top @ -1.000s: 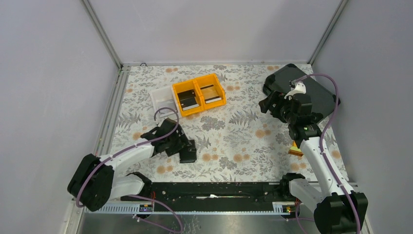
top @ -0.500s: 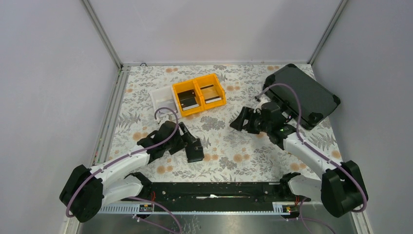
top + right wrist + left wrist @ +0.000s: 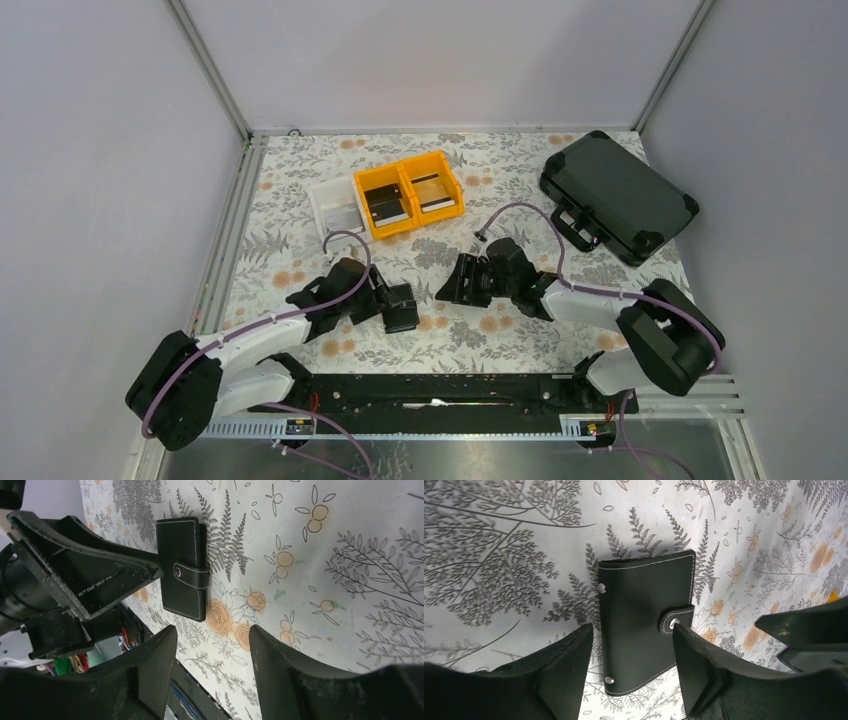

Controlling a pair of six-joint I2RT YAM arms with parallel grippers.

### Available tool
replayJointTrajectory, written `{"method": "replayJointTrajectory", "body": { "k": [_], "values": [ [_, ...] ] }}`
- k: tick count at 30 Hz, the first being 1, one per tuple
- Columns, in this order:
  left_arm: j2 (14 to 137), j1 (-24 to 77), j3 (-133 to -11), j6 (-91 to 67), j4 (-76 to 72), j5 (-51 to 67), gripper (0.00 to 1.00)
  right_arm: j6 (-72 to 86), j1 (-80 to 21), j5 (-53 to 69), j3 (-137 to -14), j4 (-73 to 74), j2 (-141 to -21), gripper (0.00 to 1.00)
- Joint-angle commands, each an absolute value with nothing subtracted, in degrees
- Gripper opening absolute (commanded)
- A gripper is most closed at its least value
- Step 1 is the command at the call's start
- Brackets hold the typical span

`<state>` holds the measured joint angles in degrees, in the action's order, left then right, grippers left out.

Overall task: Put the credit cards into the card holder
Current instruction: Move the card holder to the center of the board.

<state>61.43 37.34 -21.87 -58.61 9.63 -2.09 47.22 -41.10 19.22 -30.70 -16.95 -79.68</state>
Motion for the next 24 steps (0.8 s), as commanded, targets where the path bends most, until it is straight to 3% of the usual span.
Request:
{"method": "replayJointTrajectory", "body": {
  "k": [1, 15, 24],
  "values": [
    [64.2, 37.2, -21.1, -57.5, 3.4, 1.2, 0.58, 51.7, -43.1, 20.2, -31.0, -26.3, -85.2, 0.59],
    [73.6, 37.2, -21.2, -57.8, 3.5, 1.1, 0.38, 55.5, -47.4, 19.9, -32.7, -34.7, -97.9, 0.53],
    [73.8, 37.2, -19.7, -57.8, -1.7, 3.8, 0.00, 56.8, -47.5, 18.8, -31.8, -36.9, -98.4, 0.48]
  ]
}}
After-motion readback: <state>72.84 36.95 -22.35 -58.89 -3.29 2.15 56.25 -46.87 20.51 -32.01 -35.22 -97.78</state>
